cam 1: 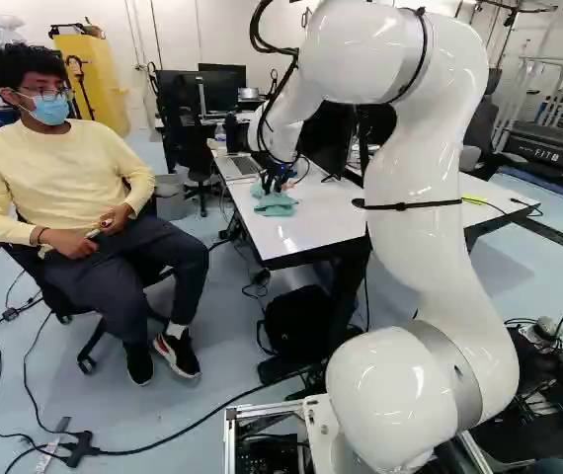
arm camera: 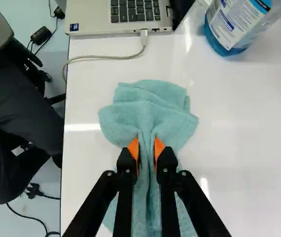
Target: Clean the table with the green towel
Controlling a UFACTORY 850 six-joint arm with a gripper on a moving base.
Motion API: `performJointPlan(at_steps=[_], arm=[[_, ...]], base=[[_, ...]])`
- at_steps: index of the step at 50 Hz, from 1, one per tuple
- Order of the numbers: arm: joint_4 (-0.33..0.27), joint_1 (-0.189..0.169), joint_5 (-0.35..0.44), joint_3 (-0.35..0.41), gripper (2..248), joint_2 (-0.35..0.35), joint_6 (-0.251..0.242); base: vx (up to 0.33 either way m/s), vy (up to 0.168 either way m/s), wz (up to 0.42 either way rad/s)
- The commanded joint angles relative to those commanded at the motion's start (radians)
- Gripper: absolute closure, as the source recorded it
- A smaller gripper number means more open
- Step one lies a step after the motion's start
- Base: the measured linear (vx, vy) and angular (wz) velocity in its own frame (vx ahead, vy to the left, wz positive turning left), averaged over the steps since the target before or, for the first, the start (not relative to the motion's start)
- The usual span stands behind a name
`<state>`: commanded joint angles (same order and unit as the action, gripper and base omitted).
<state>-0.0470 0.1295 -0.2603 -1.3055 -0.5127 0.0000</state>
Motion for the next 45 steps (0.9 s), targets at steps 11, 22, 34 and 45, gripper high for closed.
performJointPlan(at_steps=[11,22,34,45], arm=[[0.0,-0.032,0.0,0.0,194,0.0,0.0],[0.0,-0.062,0.0,-0.032,194,-0.024,0.0],[0.0,-0.084,0.0,-0.089,194,-0.065,0.0],[0.0,-0.083,0.0,-0.152,194,-0.111,0.0]], base=[[0.0,0.0,0.0],[0.0,0.0,0.0],[0.0,0.0,0.0],[0.0,0.0,0.0]])
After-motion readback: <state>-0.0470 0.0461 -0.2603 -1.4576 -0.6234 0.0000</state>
